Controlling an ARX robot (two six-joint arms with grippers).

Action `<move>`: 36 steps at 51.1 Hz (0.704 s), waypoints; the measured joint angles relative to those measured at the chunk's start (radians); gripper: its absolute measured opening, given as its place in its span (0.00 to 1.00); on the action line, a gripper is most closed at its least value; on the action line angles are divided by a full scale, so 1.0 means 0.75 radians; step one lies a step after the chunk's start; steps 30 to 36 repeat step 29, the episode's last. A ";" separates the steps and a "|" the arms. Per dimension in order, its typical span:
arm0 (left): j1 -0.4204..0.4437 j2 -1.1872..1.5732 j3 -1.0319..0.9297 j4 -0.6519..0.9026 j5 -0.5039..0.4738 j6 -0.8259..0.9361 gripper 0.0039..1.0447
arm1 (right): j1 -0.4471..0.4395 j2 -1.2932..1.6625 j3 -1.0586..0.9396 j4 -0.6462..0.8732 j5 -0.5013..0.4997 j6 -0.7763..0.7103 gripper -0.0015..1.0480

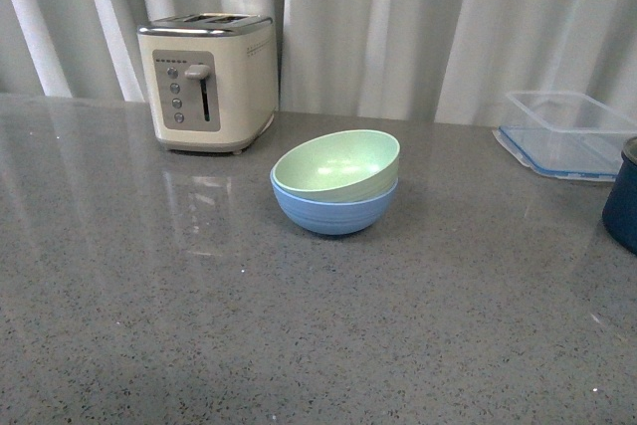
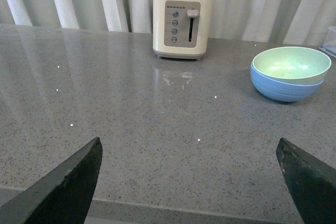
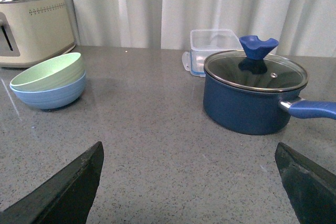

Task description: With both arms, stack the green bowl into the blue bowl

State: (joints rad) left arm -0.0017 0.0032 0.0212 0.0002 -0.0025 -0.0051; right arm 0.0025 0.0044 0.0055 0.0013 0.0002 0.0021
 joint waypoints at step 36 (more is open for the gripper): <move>0.000 0.000 0.000 0.000 0.001 0.000 0.94 | 0.000 0.000 0.000 0.000 0.000 0.000 0.90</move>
